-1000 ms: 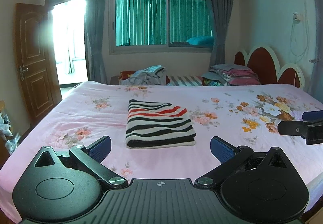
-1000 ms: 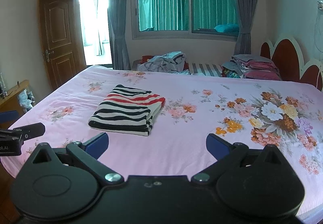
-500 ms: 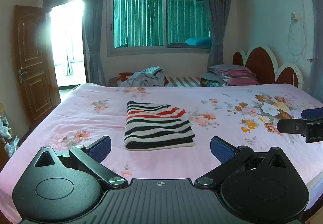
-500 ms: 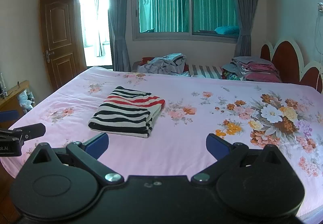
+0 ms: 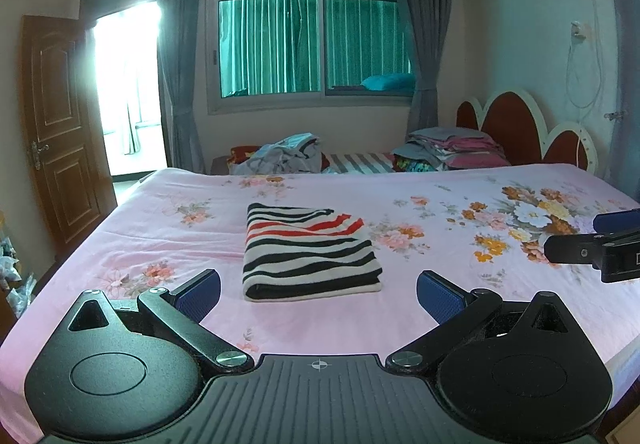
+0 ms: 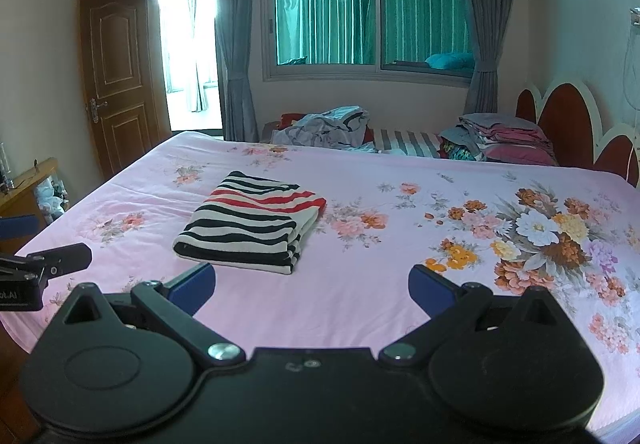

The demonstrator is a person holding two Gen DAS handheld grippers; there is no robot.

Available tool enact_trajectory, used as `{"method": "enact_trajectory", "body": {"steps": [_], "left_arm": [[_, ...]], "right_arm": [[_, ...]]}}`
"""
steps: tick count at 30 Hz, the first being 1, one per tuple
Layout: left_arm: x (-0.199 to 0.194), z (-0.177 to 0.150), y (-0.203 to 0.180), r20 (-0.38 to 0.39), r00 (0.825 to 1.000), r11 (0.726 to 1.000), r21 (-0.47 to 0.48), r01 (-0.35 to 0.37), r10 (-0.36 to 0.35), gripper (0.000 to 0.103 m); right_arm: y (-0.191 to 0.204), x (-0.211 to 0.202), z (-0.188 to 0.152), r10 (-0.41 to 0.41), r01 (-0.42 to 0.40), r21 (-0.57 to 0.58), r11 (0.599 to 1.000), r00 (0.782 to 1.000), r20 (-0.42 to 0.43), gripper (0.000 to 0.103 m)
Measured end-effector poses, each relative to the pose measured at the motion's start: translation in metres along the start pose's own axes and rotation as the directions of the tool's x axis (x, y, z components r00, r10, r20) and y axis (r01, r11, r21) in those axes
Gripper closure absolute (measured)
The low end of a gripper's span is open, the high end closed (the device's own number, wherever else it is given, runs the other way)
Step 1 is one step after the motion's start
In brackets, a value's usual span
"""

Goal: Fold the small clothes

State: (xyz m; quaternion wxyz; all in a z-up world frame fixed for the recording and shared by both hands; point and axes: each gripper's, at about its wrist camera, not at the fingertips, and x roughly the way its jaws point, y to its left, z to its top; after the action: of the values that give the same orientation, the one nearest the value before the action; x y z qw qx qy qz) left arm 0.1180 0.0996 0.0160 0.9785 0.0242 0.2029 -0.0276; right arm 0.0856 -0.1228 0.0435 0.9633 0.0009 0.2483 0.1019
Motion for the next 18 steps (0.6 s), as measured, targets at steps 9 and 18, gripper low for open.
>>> {"method": "enact_trajectory", "body": {"steps": [9,18], "left_arm": [[0.0017,0.0003,0.0003,0.003,1.0,1.0,0.003,-0.003,0.003,0.0],[0.0034,0.0004,-0.0023,0.005,1.0,1.0,0.008,-0.003,0.003,0.0]], "right_arm": [[-0.0081,0.0006,0.0029,0.009,-0.009,-0.009,1.0,1.0,-0.003,0.0],[-0.0078,0.0006,0.0029,0.01,-0.01,-0.009,1.0,1.0,-0.002,0.0]]}}
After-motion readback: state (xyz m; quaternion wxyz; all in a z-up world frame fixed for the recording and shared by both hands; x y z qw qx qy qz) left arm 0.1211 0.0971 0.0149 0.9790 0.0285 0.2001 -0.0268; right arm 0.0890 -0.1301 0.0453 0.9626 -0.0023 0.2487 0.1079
